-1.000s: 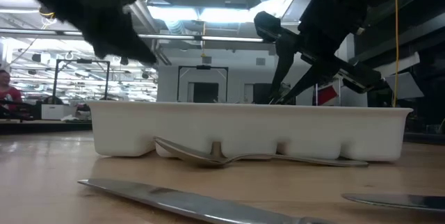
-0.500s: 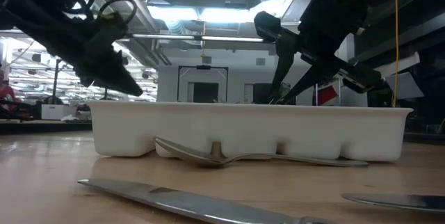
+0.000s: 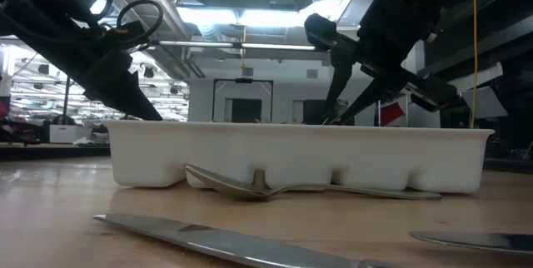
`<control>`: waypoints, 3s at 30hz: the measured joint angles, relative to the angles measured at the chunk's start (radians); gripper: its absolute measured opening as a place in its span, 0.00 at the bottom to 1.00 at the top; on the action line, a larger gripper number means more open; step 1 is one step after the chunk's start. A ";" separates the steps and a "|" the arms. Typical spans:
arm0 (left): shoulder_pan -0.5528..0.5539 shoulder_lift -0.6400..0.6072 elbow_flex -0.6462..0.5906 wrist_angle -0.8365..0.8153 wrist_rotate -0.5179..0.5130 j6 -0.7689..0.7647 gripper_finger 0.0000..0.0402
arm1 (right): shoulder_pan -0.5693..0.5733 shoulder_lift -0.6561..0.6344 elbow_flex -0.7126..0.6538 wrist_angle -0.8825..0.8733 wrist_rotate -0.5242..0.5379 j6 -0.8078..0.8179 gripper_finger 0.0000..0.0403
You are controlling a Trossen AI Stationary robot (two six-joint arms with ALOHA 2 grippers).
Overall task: Sort silverware
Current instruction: Put the silver spoon into the white cutlery tray
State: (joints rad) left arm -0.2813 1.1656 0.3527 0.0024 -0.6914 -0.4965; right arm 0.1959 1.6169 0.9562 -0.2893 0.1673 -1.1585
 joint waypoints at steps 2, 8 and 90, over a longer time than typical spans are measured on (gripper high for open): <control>0.000 0.000 0.000 -0.001 0.000 0.000 0.01 | 0.000 0.000 0.000 -0.005 -0.001 -0.012 0.24; 0.000 0.000 0.000 0.000 0.000 0.000 0.01 | 0.000 0.000 0.001 -0.139 -0.037 -0.152 0.24; 0.023 0.000 0.001 0.198 0.018 -0.186 0.01 | 0.054 -0.373 0.195 0.266 -0.030 1.399 0.62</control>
State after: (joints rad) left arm -0.2581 1.1656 0.3534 0.1999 -0.6730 -0.6825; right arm 0.2494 1.2438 1.1515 -0.0238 0.1374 0.2400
